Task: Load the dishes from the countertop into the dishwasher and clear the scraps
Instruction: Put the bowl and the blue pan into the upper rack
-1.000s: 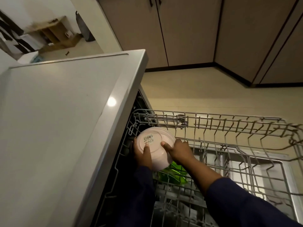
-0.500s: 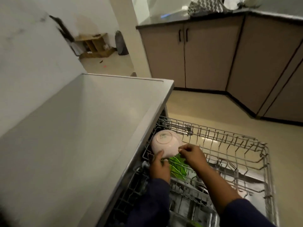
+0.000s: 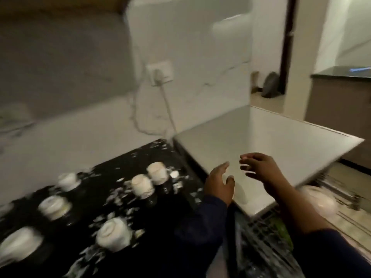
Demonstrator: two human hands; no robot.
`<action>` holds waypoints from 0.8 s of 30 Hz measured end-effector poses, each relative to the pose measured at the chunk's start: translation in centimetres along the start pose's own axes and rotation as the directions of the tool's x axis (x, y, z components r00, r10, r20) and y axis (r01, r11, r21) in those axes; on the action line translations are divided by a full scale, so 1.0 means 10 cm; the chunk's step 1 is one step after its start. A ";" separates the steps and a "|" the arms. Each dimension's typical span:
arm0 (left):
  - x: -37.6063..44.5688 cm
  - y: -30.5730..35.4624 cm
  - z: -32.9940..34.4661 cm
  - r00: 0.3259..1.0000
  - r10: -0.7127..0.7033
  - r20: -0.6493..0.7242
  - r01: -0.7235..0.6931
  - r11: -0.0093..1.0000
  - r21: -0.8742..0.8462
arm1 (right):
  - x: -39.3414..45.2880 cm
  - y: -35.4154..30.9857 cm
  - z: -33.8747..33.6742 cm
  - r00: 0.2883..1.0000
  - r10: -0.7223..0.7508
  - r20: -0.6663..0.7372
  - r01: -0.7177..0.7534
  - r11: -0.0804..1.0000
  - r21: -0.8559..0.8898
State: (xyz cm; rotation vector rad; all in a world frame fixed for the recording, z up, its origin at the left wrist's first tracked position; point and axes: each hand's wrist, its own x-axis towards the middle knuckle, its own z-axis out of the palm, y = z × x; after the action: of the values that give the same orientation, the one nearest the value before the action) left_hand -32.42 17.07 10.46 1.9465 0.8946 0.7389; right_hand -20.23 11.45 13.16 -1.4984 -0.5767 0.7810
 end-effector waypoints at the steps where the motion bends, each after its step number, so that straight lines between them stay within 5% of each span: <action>1: -0.10 -0.11 -0.42 0.998 -0.028 -0.057 0.027 1.000 -0.013 | -0.11 -0.06 0.39 0.999 -0.011 0.047 0.011 1.000 0.010; 10: -1.43 -0.96 -3.51 0.852 -0.242 -0.464 0.265 0.964 -0.017 | -1.38 -0.22 3.43 0.873 -0.001 0.487 0.033 0.998 -0.058; 24: -3.33 -1.97 -6.07 0.263 -0.512 -0.818 0.640 0.727 -0.250 | -2.59 0.01 6.27 0.450 0.145 0.881 0.278 0.915 -0.292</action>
State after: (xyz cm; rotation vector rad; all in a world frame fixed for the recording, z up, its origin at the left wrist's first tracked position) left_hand -103.71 25.00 16.35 1.0253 2.1911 1.2027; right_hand -84.59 32.51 17.63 -1.2924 -1.7014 1.4758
